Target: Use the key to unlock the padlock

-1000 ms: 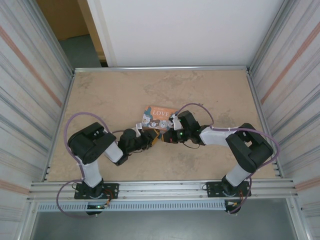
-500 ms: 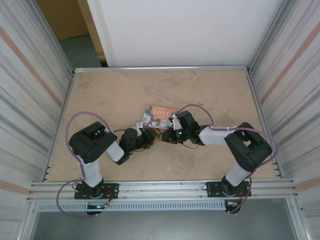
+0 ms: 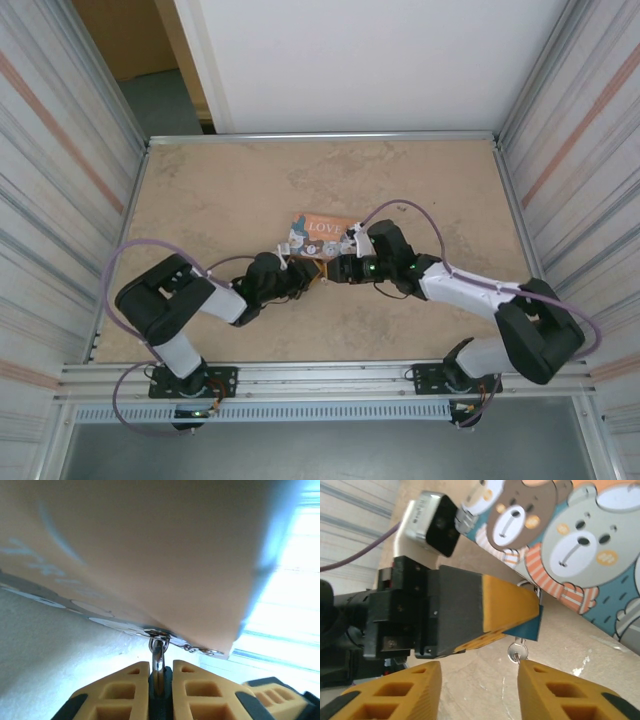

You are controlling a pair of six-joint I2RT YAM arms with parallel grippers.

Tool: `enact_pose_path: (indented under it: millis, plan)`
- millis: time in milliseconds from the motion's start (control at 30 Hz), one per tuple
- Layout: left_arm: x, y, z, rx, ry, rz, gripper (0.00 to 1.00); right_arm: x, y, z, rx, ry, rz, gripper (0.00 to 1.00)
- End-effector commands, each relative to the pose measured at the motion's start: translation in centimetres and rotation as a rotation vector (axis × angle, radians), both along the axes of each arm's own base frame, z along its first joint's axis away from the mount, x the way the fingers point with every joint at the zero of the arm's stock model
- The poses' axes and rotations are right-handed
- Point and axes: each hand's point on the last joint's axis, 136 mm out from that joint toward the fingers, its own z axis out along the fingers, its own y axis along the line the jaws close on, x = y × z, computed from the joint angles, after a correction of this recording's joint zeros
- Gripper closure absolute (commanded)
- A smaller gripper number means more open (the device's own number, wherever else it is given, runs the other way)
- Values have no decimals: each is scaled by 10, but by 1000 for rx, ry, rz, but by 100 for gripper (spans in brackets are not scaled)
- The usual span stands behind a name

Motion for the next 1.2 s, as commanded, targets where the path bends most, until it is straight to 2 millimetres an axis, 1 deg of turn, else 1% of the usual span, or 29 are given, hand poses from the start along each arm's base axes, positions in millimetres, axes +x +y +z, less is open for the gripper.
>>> enact_pose_path:
  millis: [0,133,233,433,467,500,533,633,733,833,1000,1033,1067,1167]
  plan:
    - [3,-8,22,16,-44,-12,100,-7,-11,12,-71,-147,45,52]
    - [-1,-11,27,32,-25,-19,100,-13,-15,36,-98,-311,79,47]
    - [-2,-10,28,41,-8,-12,100,-19,-18,47,-118,-414,116,46]
    - [-6,-6,28,70,36,0,100,-33,-23,52,-204,-615,238,46]
    - [-6,-6,29,68,37,0,100,-37,-21,49,-220,-647,275,46]
    - [-7,-7,30,65,40,-1,100,-42,-21,54,-223,-703,309,46]
    - [-6,-7,31,61,45,0,100,-47,-20,54,-233,-743,351,45]
    - [-7,-9,31,62,78,-1,100,-58,-19,51,-315,-855,465,45]
    - [-9,-11,26,81,141,1,100,-60,-22,41,-441,-938,533,45]
    - [-10,-13,23,70,191,9,100,-57,-23,37,-521,-1000,540,45]
    - [-15,-17,16,48,274,28,100,-59,-19,25,-665,-1162,546,45]
    - [-16,-17,14,48,292,31,100,-57,-20,25,-695,-1186,536,45]
    - [-17,-18,13,47,308,30,100,-57,-20,16,-735,-1188,552,45]
    - [-19,-19,11,50,336,32,100,-56,-20,10,-792,-1234,548,46]
